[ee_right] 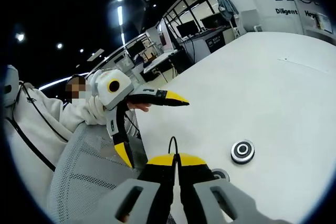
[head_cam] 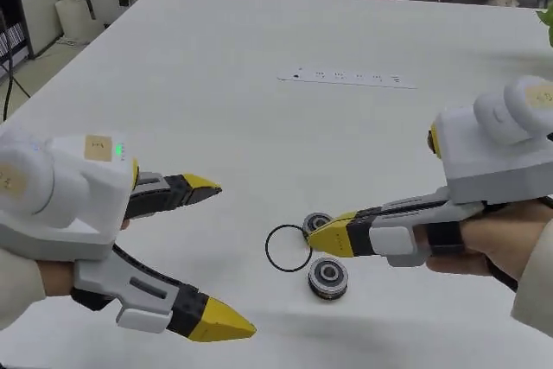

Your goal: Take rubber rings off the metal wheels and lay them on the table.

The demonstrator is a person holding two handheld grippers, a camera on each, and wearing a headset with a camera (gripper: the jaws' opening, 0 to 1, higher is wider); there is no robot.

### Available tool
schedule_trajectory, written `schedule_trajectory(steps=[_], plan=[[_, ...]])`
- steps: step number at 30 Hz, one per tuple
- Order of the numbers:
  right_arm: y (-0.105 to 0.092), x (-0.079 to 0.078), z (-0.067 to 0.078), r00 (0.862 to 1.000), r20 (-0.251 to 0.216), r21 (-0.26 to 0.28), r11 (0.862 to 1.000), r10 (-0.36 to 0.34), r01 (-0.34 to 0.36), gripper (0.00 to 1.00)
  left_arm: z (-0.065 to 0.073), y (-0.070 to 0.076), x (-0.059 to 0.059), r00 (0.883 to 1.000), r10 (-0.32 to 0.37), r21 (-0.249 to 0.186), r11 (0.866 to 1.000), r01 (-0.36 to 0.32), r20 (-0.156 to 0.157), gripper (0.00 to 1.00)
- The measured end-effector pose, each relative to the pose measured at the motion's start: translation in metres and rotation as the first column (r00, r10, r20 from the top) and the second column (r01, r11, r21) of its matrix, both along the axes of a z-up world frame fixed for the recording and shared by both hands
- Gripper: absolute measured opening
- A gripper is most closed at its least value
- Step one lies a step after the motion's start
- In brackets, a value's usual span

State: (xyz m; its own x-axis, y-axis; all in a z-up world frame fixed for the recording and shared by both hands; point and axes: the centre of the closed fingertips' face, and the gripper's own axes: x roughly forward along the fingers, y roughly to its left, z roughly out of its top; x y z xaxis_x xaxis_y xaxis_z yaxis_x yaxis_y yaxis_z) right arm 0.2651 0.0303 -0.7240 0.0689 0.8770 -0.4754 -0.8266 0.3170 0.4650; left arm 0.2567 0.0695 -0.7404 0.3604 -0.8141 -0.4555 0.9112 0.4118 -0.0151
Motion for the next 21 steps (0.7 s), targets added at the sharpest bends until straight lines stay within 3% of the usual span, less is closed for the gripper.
schedule_trajectory(steps=[17, 21], plan=[[0.019, 0.013, -0.027, 0.999, -0.012, -0.071, 0.997, 0.04, -0.041, 0.0, -0.008, -0.002, -0.003, 1.0, -0.022, 0.016, 1.0, 0.022, -0.021, 1.0], [0.029, 0.018, -0.031, 0.999, -0.016, -0.064, 0.997, 0.032, -0.033, 0.0, -0.009, -0.001, -0.003, 1.0, -0.02, 0.015, 1.0, 0.02, -0.023, 1.0]])
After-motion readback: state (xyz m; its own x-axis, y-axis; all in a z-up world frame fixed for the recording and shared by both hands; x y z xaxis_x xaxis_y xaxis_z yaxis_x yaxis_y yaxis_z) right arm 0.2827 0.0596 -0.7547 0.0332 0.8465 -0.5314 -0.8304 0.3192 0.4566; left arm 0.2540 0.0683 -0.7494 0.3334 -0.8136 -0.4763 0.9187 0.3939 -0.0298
